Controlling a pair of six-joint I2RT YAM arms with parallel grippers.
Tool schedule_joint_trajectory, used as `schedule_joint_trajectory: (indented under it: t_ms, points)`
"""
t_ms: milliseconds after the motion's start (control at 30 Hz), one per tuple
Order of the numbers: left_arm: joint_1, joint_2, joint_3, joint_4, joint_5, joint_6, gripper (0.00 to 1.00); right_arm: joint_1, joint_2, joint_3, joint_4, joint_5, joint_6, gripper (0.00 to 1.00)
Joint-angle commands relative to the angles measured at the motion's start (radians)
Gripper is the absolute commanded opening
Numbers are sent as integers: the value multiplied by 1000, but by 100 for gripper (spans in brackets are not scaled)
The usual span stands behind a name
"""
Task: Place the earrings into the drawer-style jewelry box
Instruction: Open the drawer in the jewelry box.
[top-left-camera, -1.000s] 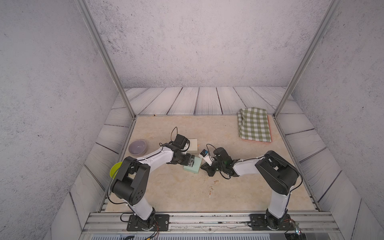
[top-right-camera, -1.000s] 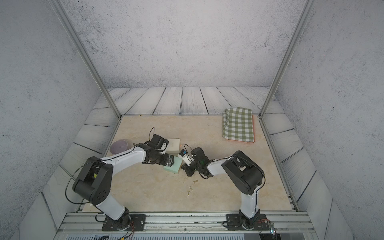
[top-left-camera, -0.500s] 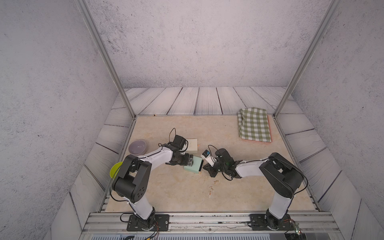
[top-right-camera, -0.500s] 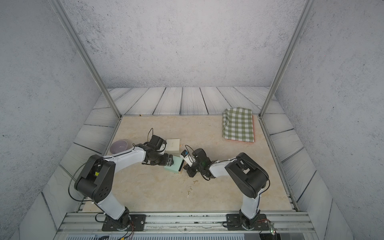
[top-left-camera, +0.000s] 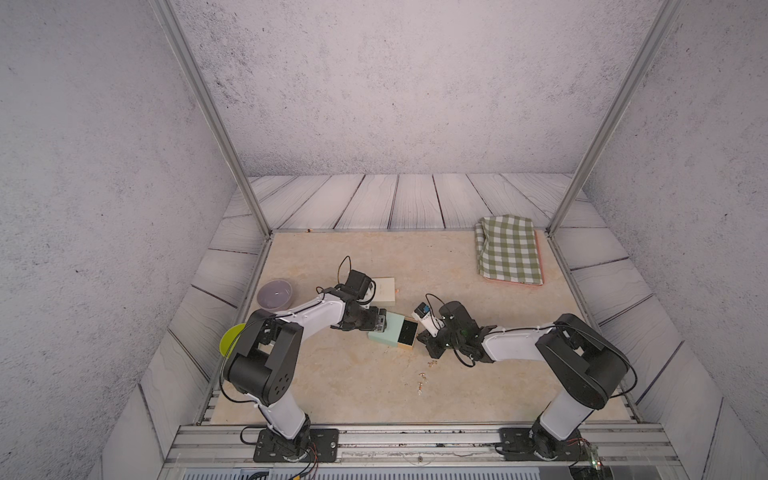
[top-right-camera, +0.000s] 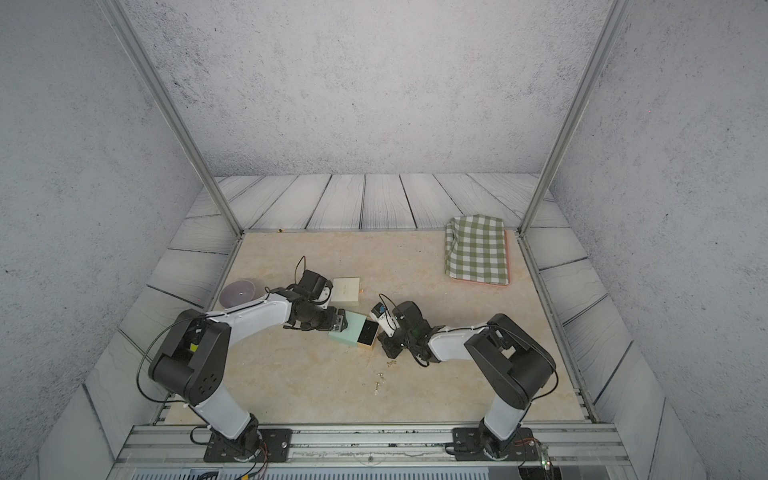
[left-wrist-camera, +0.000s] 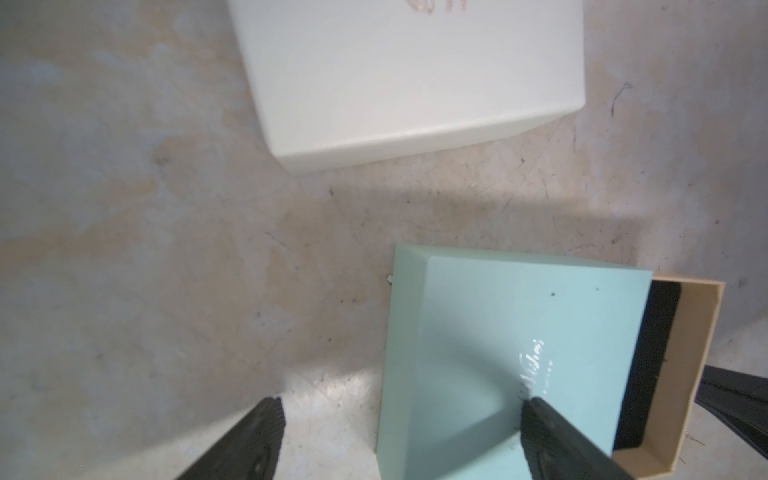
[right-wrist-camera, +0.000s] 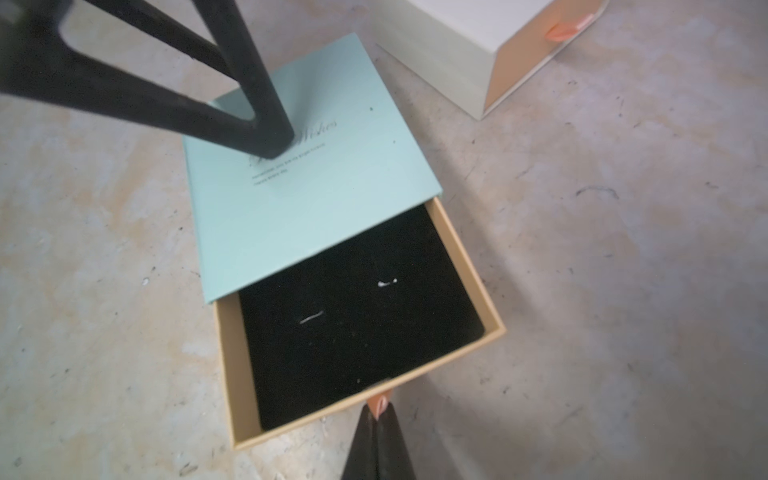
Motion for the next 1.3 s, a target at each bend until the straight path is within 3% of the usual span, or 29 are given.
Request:
schedule_joint_trajectory:
  t_ms: [0,1200,1267]
  points:
    - [14,31,-34,-41,-89,2,92,-9,-34,-20,-30,37,-4,0]
    - [14,20,-42,-29,-66,3,92,-12,-61,-42,-55,55,-13,0]
    - [12,21,-43,-25,-55,2,92,-12,-53,-27,-60,31,-7,7]
